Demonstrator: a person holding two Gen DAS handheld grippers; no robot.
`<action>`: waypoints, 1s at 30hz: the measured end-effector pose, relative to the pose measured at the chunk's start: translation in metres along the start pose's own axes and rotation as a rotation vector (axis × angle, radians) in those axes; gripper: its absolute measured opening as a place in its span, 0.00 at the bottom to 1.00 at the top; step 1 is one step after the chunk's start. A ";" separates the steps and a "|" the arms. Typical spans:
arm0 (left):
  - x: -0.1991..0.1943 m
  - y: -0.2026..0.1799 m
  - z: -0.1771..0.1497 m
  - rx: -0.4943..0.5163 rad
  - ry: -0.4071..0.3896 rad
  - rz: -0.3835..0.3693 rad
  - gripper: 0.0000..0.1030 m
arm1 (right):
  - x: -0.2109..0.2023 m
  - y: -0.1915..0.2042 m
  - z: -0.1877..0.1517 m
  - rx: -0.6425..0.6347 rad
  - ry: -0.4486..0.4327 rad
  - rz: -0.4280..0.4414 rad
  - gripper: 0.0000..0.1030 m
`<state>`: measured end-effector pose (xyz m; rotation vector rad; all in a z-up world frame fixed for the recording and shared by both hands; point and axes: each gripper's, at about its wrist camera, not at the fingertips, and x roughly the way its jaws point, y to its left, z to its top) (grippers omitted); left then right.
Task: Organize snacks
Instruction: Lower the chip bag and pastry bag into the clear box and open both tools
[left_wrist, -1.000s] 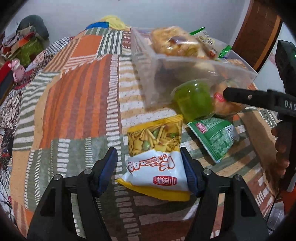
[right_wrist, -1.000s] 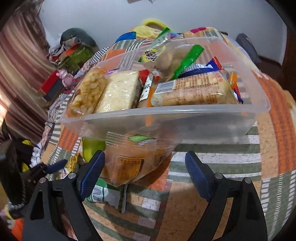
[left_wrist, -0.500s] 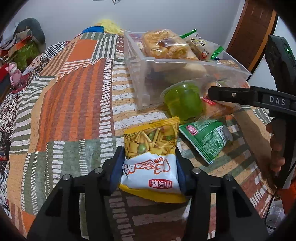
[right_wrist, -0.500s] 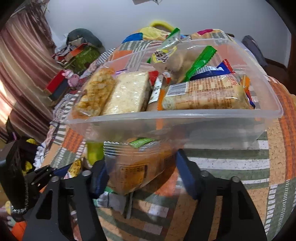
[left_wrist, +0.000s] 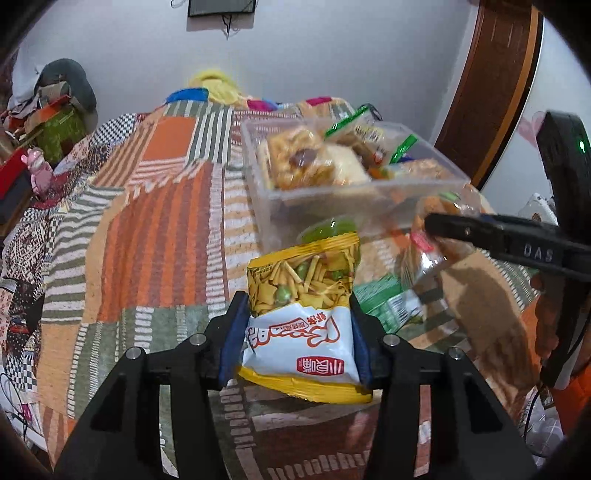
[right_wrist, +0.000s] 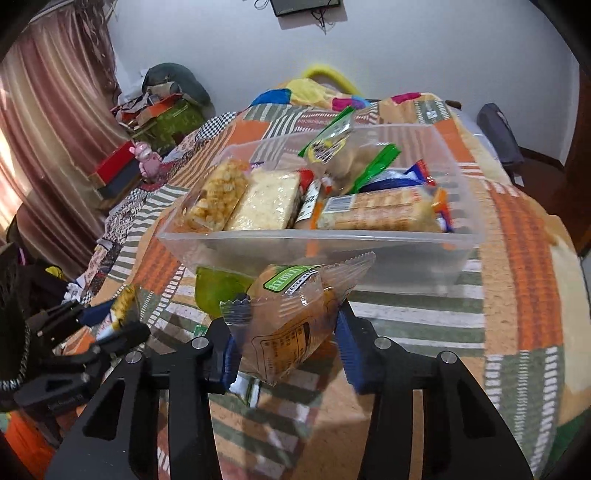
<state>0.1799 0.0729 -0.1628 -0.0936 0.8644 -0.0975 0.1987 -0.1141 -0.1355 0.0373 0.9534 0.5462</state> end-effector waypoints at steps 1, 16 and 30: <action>-0.002 -0.002 0.003 0.000 -0.007 0.001 0.48 | -0.005 -0.002 0.000 0.001 -0.009 -0.006 0.40; -0.015 -0.035 0.073 0.009 -0.123 -0.014 0.48 | -0.061 -0.028 0.038 -0.039 -0.190 -0.104 0.40; 0.051 -0.049 0.140 0.007 -0.089 -0.013 0.48 | -0.031 -0.057 0.087 -0.026 -0.237 -0.202 0.40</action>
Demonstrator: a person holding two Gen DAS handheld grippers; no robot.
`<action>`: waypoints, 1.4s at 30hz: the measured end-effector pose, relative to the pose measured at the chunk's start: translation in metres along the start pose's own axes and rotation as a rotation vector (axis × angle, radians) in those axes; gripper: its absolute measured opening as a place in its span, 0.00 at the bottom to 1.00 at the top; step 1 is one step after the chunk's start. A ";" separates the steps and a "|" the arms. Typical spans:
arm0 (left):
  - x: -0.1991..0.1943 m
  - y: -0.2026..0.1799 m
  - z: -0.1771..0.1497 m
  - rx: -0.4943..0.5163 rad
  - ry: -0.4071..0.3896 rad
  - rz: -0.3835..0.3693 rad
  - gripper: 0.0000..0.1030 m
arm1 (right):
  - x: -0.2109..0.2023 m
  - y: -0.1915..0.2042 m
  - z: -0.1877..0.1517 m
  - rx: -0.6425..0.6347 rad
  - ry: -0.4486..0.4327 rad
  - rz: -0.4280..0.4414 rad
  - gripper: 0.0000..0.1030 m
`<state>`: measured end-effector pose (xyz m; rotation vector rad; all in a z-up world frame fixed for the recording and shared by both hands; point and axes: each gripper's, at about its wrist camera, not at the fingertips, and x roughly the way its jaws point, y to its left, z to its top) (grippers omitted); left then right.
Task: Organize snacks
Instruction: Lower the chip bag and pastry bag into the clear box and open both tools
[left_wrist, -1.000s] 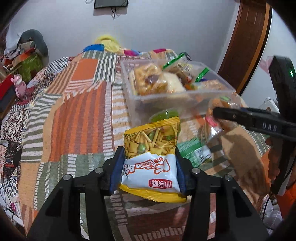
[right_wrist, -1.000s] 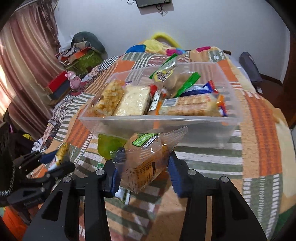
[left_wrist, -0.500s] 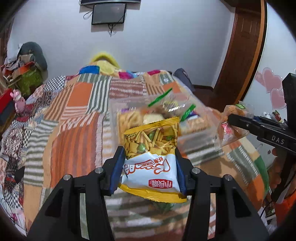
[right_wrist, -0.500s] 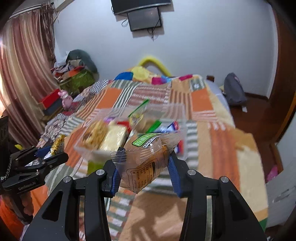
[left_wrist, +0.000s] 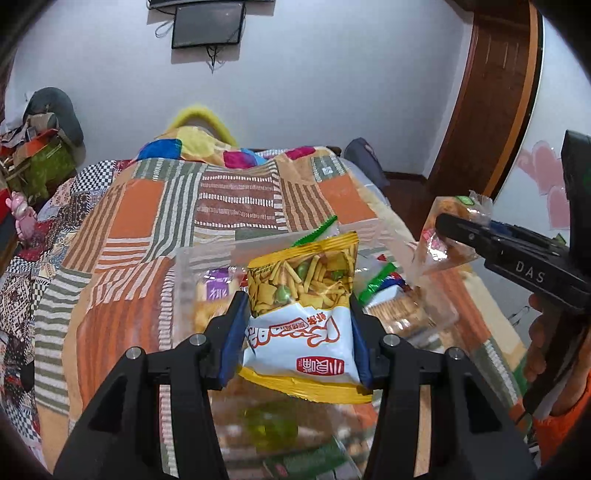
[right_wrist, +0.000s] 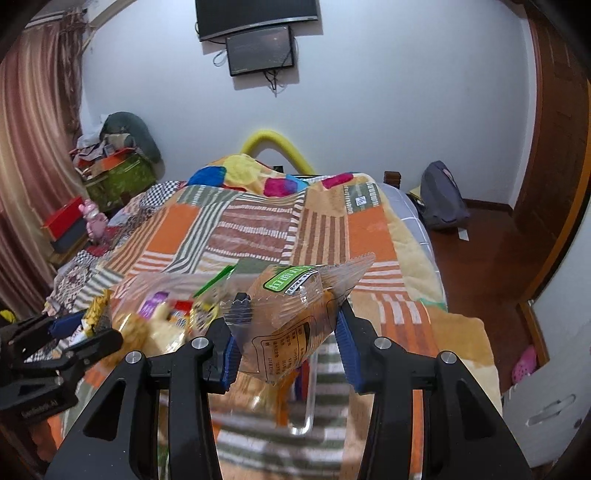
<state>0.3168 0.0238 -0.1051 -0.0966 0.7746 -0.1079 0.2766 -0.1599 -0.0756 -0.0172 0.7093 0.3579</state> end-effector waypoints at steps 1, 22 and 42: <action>0.004 0.000 0.002 0.000 0.004 0.003 0.48 | 0.004 -0.001 0.001 0.002 0.004 -0.001 0.40; 0.059 -0.003 0.008 -0.029 0.052 0.065 0.52 | 0.042 -0.003 -0.002 -0.022 0.107 0.045 0.46; -0.029 0.004 -0.014 -0.036 -0.003 0.019 0.65 | -0.019 0.016 -0.031 -0.084 0.093 0.059 0.68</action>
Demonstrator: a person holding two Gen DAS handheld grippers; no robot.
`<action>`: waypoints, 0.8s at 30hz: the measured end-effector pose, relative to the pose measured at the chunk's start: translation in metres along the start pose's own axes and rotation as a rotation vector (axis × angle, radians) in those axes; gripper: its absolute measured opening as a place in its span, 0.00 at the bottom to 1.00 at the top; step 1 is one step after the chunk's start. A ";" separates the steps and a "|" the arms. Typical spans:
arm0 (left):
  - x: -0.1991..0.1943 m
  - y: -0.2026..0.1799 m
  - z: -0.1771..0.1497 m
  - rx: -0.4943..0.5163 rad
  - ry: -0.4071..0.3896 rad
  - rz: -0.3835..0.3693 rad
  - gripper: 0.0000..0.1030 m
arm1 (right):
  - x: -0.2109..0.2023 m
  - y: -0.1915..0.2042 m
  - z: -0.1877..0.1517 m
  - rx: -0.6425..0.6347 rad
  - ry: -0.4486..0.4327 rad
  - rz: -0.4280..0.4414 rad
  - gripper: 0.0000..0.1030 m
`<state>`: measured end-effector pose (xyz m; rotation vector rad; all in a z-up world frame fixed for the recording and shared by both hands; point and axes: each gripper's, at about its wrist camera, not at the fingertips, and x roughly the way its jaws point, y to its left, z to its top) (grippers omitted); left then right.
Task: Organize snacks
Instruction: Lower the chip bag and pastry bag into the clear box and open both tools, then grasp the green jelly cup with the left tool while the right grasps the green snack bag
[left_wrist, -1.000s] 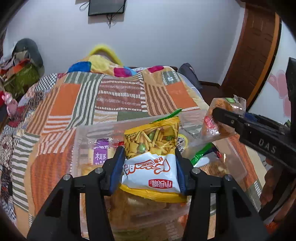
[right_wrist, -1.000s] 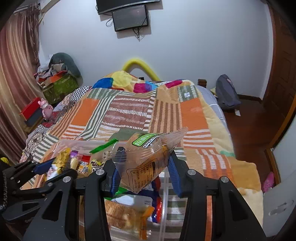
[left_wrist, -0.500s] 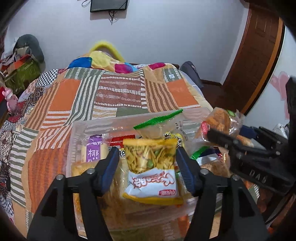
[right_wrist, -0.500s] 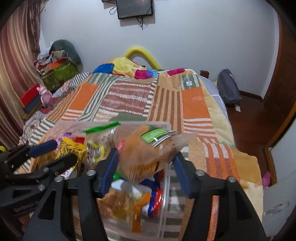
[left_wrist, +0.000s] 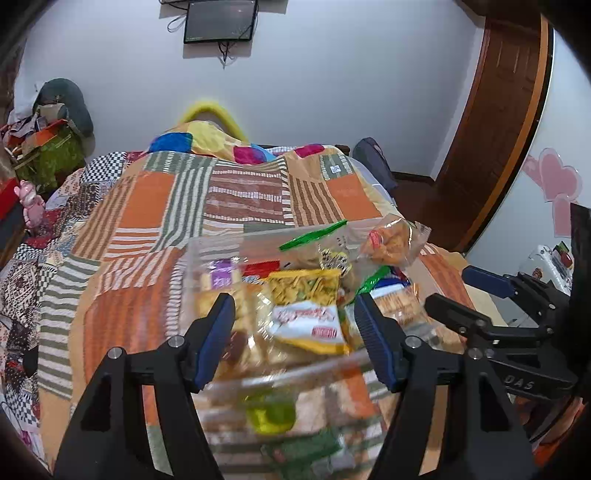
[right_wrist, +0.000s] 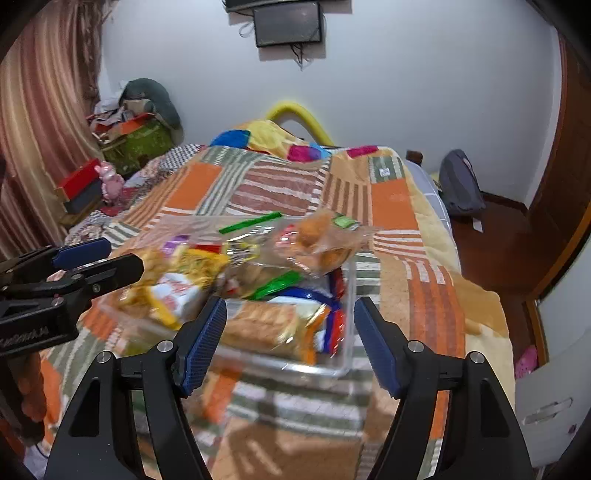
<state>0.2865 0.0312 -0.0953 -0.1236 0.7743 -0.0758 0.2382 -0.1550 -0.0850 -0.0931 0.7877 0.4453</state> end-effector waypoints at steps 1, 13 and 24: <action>-0.006 0.003 -0.003 0.000 -0.002 0.002 0.65 | -0.006 0.005 -0.003 -0.005 -0.009 0.007 0.69; -0.059 0.041 -0.075 0.036 0.045 0.033 0.66 | -0.010 0.062 -0.045 -0.037 0.021 0.081 0.79; -0.044 0.068 -0.125 0.002 0.135 0.022 0.66 | 0.051 0.106 -0.084 -0.029 0.217 0.120 0.79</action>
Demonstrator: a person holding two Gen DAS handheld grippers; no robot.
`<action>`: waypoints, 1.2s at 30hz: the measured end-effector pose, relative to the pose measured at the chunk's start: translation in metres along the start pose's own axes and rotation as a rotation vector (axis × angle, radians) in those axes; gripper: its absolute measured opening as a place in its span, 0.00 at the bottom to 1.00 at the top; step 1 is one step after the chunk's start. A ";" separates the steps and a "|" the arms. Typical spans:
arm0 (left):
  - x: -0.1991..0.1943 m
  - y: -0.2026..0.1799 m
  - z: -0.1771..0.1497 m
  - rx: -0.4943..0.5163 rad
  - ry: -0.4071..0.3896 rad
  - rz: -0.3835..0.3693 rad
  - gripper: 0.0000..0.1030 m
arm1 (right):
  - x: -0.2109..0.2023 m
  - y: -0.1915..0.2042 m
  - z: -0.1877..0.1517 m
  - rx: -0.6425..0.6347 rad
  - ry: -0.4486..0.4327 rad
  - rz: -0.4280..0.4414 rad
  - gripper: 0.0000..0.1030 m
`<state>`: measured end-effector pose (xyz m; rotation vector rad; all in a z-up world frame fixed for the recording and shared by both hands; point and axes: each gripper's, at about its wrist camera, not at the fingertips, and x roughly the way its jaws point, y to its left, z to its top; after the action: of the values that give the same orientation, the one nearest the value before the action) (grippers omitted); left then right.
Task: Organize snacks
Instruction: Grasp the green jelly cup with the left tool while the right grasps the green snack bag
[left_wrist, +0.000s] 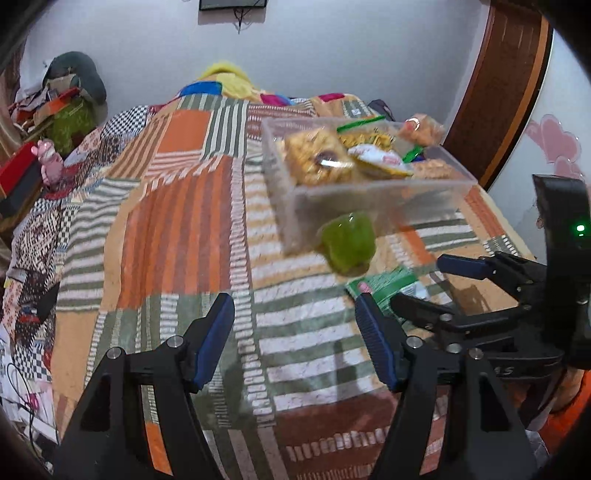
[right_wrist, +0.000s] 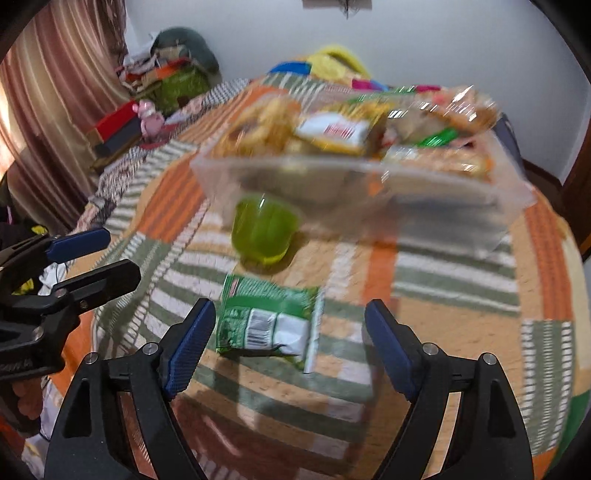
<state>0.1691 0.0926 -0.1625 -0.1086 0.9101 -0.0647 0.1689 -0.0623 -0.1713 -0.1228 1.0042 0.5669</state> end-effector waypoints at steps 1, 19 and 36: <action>0.002 0.002 -0.001 -0.006 0.004 -0.003 0.66 | 0.005 0.002 0.000 -0.003 0.015 0.002 0.79; 0.043 -0.014 0.010 -0.045 0.042 -0.058 0.66 | -0.004 -0.015 -0.007 -0.040 -0.018 -0.020 0.45; 0.112 -0.036 0.048 -0.102 0.094 -0.082 0.51 | -0.030 -0.063 -0.007 0.080 -0.111 -0.023 0.46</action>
<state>0.2750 0.0482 -0.2163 -0.2393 1.0029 -0.1001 0.1833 -0.1301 -0.1597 -0.0320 0.9154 0.5065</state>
